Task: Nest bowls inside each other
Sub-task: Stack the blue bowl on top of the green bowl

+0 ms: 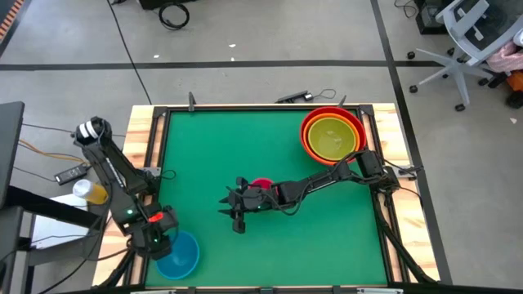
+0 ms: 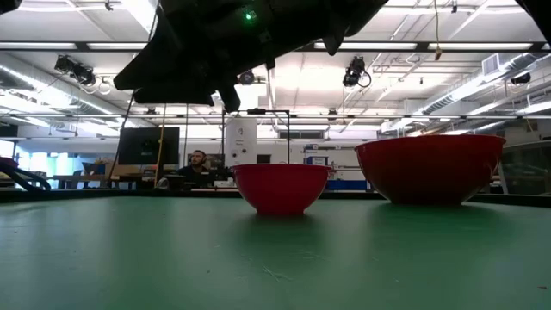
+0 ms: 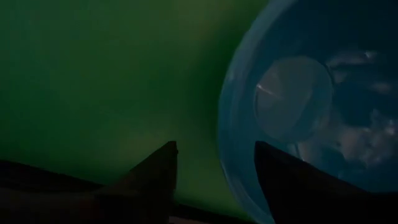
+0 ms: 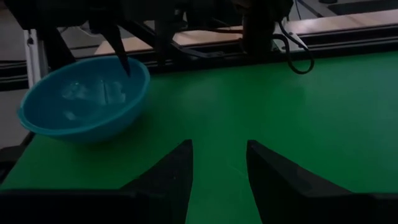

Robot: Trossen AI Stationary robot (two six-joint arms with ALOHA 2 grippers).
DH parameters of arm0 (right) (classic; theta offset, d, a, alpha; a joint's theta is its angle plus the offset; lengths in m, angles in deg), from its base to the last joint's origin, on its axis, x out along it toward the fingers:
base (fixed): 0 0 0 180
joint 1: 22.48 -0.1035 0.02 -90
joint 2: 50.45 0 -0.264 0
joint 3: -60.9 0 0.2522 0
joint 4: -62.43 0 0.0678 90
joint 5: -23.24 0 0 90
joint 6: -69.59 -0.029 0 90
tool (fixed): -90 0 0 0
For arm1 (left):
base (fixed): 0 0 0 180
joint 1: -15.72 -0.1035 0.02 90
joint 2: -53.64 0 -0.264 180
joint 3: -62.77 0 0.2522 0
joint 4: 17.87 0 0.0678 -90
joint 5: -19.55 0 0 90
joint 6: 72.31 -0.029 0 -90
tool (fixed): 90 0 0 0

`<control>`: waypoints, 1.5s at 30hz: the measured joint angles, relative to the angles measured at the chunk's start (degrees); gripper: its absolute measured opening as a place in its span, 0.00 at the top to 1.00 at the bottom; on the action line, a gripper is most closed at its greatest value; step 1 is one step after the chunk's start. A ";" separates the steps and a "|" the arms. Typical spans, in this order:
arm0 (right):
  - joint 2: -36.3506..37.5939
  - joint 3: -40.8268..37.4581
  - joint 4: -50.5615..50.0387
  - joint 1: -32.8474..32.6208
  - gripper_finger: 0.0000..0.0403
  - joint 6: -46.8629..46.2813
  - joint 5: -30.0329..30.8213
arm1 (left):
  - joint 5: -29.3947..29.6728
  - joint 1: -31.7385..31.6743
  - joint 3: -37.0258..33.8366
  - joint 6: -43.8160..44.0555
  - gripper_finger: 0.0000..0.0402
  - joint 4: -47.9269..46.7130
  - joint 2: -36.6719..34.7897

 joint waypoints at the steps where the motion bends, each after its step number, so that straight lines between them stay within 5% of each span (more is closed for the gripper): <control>1: 0.00 0.00 -0.12 0.01 0.62 0.00 0.06 | 0.33 -0.41 0.00 0.08 0.50 0.02 0.28; 14: 0.00 0.00 -0.38 -0.01 0.62 0.68 0.03 | -1.68 -3.68 0.34 -4.99 0.96 3.42 4.77; 29: 0.04 0.00 -9.85 -1.41 0.62 32.09 -1.93 | -4.22 -11.07 0.22 -12.96 0.97 4.16 4.85; 38: 0.09 0.00 -12.13 -3.28 0.62 37.14 0.16 | -3.21 -19.42 0.11 -13.94 0.97 2.75 3.75; 45: 1.10 0.01 -19.85 -5.26 0.62 46.82 8.14 | -1.86 -27.84 -0.11 -18.66 0.98 -2.76 -2.25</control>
